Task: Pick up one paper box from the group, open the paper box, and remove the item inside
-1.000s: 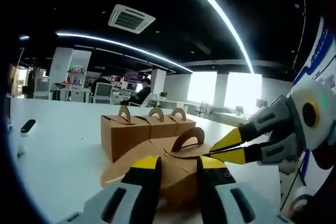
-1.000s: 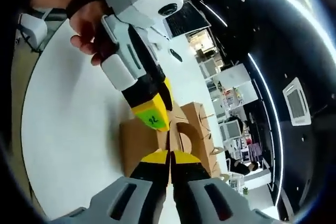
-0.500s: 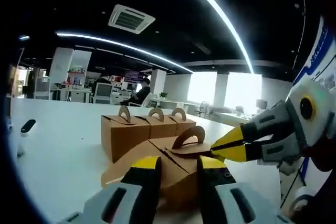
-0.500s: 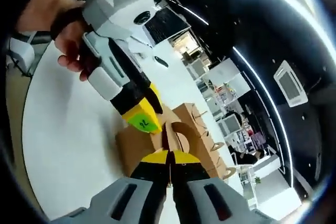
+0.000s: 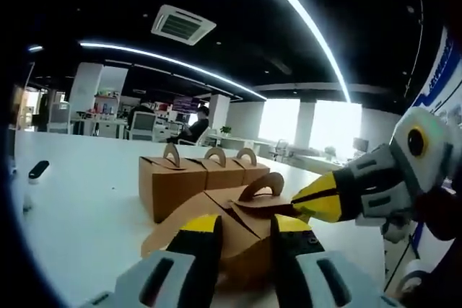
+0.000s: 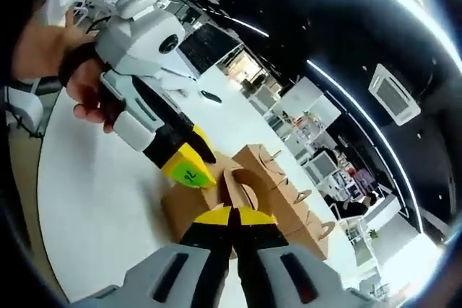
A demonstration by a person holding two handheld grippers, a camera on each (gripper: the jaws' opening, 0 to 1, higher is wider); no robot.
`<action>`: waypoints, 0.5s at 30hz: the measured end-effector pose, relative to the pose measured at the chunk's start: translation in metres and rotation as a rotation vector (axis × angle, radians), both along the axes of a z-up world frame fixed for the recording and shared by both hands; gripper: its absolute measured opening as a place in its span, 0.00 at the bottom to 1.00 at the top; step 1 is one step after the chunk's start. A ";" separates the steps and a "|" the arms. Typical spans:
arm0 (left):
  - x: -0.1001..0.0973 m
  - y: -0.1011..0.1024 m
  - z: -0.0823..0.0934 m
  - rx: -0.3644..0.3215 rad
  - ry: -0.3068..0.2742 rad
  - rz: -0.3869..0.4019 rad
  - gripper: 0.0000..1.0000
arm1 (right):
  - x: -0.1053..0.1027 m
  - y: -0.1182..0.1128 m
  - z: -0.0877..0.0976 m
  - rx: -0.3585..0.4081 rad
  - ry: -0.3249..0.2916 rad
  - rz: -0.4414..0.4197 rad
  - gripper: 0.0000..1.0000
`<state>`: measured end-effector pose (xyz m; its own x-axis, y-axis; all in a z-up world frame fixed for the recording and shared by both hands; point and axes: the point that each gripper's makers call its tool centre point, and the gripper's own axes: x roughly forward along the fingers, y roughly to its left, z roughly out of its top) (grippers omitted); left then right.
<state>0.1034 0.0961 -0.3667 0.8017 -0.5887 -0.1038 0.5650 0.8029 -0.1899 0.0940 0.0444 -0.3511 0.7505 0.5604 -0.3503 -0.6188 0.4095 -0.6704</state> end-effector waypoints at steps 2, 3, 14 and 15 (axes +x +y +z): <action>0.000 0.000 0.000 0.000 0.001 0.002 0.30 | 0.000 0.000 -0.001 0.027 0.019 -0.001 0.02; 0.000 0.000 0.000 0.000 0.001 0.002 0.30 | 0.000 0.000 -0.001 0.032 0.023 -0.001 0.02; 0.000 -0.001 0.000 -0.010 0.005 0.001 0.30 | 0.000 -0.001 0.002 0.095 0.043 -0.007 0.02; 0.000 -0.001 0.000 -0.009 0.004 0.001 0.30 | 0.000 -0.001 0.002 0.099 0.046 -0.008 0.02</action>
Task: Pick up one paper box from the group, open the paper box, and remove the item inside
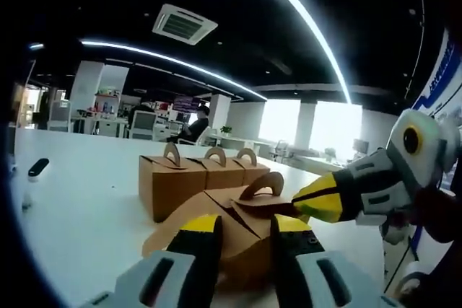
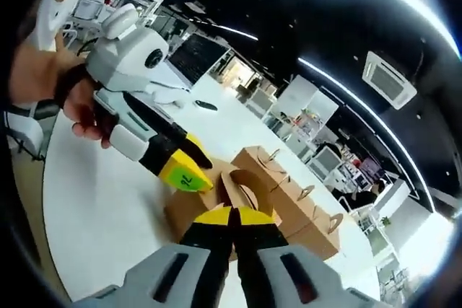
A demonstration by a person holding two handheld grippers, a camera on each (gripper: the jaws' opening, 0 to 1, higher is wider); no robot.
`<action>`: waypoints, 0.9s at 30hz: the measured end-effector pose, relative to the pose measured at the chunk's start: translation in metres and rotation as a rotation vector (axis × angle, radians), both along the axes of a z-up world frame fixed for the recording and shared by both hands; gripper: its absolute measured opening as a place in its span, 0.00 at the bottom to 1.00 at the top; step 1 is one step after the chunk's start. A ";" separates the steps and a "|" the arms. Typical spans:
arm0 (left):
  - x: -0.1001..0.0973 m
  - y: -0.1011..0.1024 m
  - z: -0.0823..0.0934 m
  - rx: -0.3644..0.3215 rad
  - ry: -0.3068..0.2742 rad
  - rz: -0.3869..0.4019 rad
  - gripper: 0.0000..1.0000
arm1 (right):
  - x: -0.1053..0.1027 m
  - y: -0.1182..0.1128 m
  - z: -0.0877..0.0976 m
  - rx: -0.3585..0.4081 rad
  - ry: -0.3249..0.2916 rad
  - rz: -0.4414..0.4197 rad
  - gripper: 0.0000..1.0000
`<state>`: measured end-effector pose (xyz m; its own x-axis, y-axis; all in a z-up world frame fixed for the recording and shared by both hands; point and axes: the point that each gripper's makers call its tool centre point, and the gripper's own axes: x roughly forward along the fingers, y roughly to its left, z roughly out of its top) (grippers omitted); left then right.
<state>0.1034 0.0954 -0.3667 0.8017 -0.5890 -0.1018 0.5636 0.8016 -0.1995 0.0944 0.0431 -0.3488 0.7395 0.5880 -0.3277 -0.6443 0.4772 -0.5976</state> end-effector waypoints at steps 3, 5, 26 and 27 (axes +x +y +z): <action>0.000 -0.001 0.000 -0.001 0.001 -0.001 0.30 | 0.000 0.000 0.000 0.002 -0.002 -0.003 0.02; 0.000 -0.001 0.000 -0.001 0.001 -0.002 0.30 | 0.000 0.000 0.000 0.004 -0.002 -0.003 0.02; -0.001 -0.002 0.000 -0.002 0.001 -0.001 0.29 | 0.001 -0.003 0.003 0.166 0.058 -0.027 0.02; -0.001 -0.002 0.000 -0.001 0.001 0.000 0.29 | 0.001 -0.004 0.003 0.174 0.060 -0.028 0.02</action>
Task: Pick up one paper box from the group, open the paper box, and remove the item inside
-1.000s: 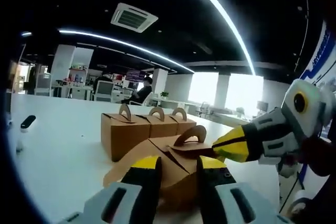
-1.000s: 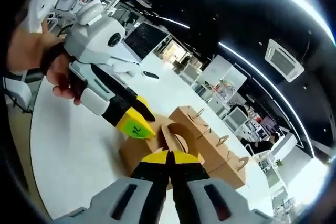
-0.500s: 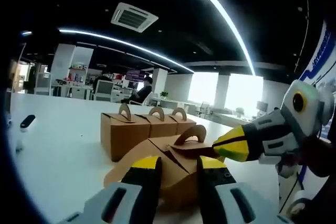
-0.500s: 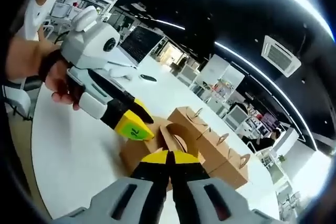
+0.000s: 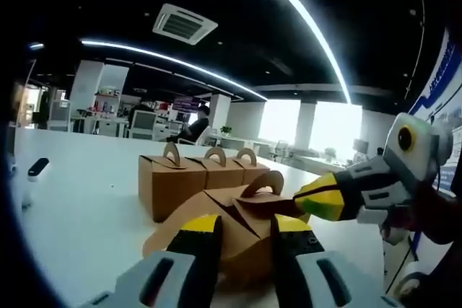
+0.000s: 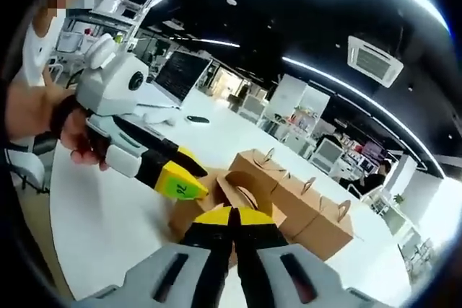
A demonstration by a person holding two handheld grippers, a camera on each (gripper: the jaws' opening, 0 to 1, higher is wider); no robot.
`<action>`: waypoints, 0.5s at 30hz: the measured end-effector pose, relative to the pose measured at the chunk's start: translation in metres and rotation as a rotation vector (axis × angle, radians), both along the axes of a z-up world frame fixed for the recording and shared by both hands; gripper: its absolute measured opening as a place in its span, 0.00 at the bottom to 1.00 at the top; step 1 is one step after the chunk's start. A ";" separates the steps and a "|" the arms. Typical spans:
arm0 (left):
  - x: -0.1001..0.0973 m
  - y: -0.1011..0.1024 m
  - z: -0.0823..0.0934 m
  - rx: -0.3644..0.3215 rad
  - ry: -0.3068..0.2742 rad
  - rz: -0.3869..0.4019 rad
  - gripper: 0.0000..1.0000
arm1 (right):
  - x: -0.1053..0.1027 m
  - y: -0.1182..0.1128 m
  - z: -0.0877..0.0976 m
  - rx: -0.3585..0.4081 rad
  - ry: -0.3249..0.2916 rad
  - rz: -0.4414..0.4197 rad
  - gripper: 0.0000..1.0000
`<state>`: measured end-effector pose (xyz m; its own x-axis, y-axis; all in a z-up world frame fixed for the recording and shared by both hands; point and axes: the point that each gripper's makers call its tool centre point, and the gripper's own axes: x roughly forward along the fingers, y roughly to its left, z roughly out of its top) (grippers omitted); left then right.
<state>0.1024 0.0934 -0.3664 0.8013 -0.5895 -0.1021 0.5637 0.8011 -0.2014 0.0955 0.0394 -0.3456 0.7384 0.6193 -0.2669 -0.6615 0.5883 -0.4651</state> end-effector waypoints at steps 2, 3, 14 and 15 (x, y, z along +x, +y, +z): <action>0.000 0.000 0.000 0.004 0.000 0.001 0.29 | 0.000 -0.001 0.002 0.030 0.009 -0.006 0.02; 0.000 0.001 0.000 0.005 0.000 0.000 0.29 | 0.000 -0.002 0.002 0.042 0.012 -0.007 0.02; 0.002 0.003 0.000 0.014 0.009 0.000 0.29 | 0.000 0.001 -0.001 0.049 0.020 -0.002 0.02; 0.002 0.003 0.000 0.021 0.011 0.000 0.29 | -0.001 0.002 -0.003 0.032 0.019 0.004 0.02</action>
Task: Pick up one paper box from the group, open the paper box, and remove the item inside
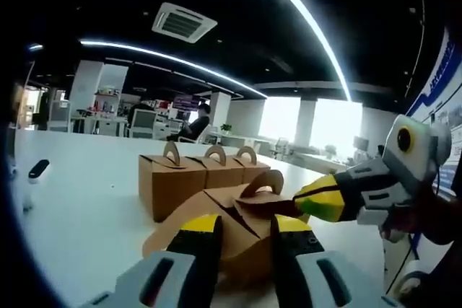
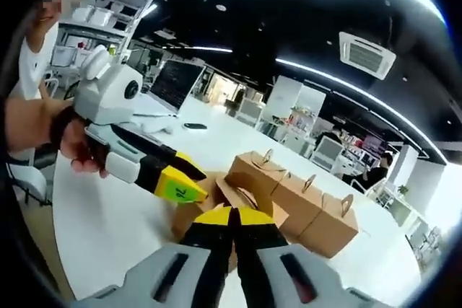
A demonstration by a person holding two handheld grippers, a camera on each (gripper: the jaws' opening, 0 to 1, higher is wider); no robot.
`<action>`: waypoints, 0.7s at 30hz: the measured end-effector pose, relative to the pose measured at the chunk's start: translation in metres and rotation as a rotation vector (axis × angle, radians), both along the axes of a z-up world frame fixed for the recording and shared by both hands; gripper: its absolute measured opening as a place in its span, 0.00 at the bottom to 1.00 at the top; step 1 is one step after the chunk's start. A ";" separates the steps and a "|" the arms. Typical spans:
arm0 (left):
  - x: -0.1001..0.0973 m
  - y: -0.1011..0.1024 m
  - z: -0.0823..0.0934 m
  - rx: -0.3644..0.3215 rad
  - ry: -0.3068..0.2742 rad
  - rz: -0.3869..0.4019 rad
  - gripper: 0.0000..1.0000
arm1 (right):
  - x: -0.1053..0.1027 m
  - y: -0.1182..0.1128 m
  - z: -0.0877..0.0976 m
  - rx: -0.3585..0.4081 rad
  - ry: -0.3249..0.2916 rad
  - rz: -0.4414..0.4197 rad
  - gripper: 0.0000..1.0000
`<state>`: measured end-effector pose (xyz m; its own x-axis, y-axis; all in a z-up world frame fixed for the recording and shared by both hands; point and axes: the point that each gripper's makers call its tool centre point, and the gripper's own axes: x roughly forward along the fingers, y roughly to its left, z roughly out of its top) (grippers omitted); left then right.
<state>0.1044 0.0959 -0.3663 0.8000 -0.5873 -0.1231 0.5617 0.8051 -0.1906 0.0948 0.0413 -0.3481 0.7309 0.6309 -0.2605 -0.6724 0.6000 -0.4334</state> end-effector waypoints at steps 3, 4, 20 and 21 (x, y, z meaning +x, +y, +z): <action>0.000 0.000 0.000 0.009 0.001 -0.001 0.29 | 0.000 0.002 -0.002 -0.034 -0.012 0.009 0.02; 0.001 0.001 -0.001 0.007 0.002 -0.001 0.29 | 0.000 0.002 -0.002 -0.043 -0.013 0.013 0.02; 0.000 -0.002 -0.001 -0.003 0.009 -0.004 0.28 | -0.001 0.006 -0.009 -0.254 -0.104 0.046 0.02; 0.000 -0.002 -0.001 -0.003 0.009 -0.003 0.28 | 0.000 0.006 -0.009 -0.248 -0.101 0.046 0.02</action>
